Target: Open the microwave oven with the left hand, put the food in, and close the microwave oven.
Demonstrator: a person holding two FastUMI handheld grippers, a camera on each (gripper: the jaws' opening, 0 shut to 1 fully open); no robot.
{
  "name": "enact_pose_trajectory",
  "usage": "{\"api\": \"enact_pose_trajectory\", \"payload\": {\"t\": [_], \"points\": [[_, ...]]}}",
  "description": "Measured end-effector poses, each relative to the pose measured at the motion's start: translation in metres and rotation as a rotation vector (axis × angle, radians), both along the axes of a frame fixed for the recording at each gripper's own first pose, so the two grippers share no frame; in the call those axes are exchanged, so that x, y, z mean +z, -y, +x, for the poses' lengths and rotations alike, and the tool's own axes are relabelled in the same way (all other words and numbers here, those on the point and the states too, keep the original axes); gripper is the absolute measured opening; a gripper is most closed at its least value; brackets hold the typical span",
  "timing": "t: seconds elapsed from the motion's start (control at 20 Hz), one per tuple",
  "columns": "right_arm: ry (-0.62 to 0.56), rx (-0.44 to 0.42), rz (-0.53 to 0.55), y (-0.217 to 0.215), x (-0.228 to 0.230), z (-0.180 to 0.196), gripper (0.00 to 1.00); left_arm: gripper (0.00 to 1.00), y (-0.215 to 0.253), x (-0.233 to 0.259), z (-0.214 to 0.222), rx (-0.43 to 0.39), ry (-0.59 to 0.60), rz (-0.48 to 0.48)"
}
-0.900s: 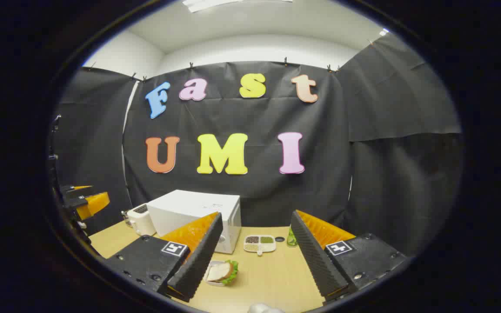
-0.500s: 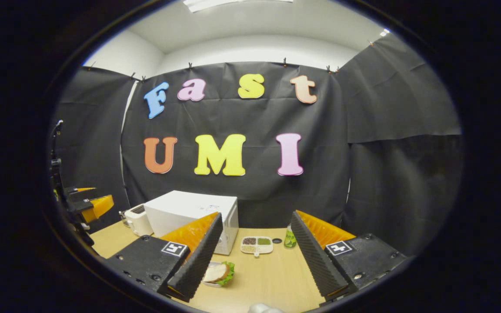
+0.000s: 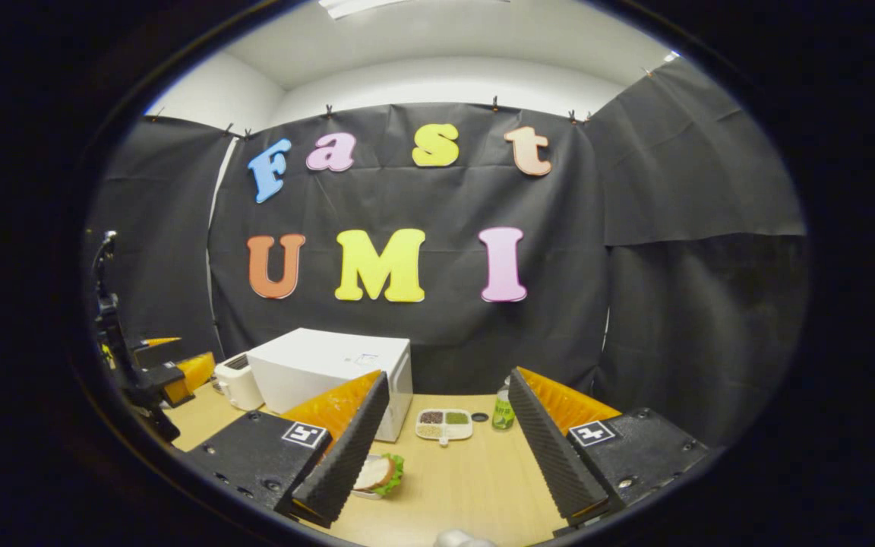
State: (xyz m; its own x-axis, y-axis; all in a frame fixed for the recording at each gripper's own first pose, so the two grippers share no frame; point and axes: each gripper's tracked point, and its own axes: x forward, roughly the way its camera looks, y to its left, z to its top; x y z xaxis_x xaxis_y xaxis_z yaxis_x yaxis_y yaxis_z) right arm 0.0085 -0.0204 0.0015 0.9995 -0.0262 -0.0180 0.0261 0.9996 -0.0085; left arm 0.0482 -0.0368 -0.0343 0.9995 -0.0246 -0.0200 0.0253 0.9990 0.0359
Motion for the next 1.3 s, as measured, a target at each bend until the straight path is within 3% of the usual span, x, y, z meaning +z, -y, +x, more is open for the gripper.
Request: {"api": "enact_pose_trajectory", "payload": {"t": [0.1, 0.15, 0.2, 0.25, 0.45, 0.5, 0.55, 0.6, 0.65, 0.7, 1.0, 1.05, 1.1, 1.15, 1.2, 1.3], "points": [[-0.005, -0.016, -0.005, 0.006, -0.001, 0.0, 0.92, 1.0, 0.017, -0.012, 0.016, -0.017, -0.007, -0.01], [-0.008, -0.025, -0.002, 0.009, 0.001, -0.002, 0.92, 0.96, 0.028, -0.019, 0.026, -0.029, 0.003, -0.019], [-0.012, -0.033, -0.001, 0.012, 0.0, -0.001, 1.0, 0.96, 0.038, -0.028, 0.038, -0.036, -0.004, -0.021], [-0.018, -0.053, -0.008, 0.018, -0.001, -0.002, 0.92, 0.96, 0.049, -0.04, 0.05, -0.054, -0.005, -0.028], [-0.05, -0.088, -0.018, 0.028, -0.005, -0.002, 0.92, 0.96, 0.087, -0.085, 0.098, -0.112, -0.066, -0.044], [-0.054, -0.102, -0.022, 0.032, -0.006, -0.001, 1.0, 0.96, 0.092, -0.096, 0.11, -0.111, -0.078, -0.042], [-0.062, -0.113, -0.025, 0.034, -0.007, -0.002, 1.0, 0.96, 0.097, -0.108, 0.123, -0.11, -0.096, -0.053], [-0.071, -0.125, -0.026, 0.037, -0.009, -0.003, 0.92, 0.97, 0.103, -0.117, 0.137, -0.114, -0.099, -0.057], [-0.081, -0.137, -0.027, 0.039, -0.011, -0.003, 1.0, 1.0, 0.109, -0.131, 0.149, -0.115, -0.114, -0.049], [-0.097, -0.148, -0.033, 0.042, -0.014, -0.003, 0.92, 0.96, 0.113, -0.144, 0.16, -0.109, -0.14, -0.039], [-0.138, -0.198, -0.112, 0.054, -0.012, -0.004, 0.92, 0.94, 0.131, -0.182, 0.208, -0.114, -0.163, -0.02], [-0.148, -0.202, -0.121, 0.055, -0.013, -0.005, 0.92, 0.78, 0.133, -0.183, 0.213, -0.112, -0.159, -0.033], [-0.154, -0.204, -0.124, 0.056, -0.014, -0.004, 0.96, 0.84, 0.129, -0.182, 0.217, -0.089, -0.157, -0.037], [-0.159, -0.207, -0.12, 0.057, -0.014, -0.003, 0.97, 0.72, 0.129, -0.187, 0.22, -0.093, -0.168, -0.043], [-0.155, -0.206, -0.112, 0.057, -0.013, -0.004, 0.96, 0.68, 0.132, -0.185, 0.223, -0.103, -0.167, -0.055], [-0.157, -0.21, -0.112, 0.06, -0.014, -0.003, 0.97, 0.43, 0.132, -0.184, 0.224, -0.116, -0.162, -0.082]]}}
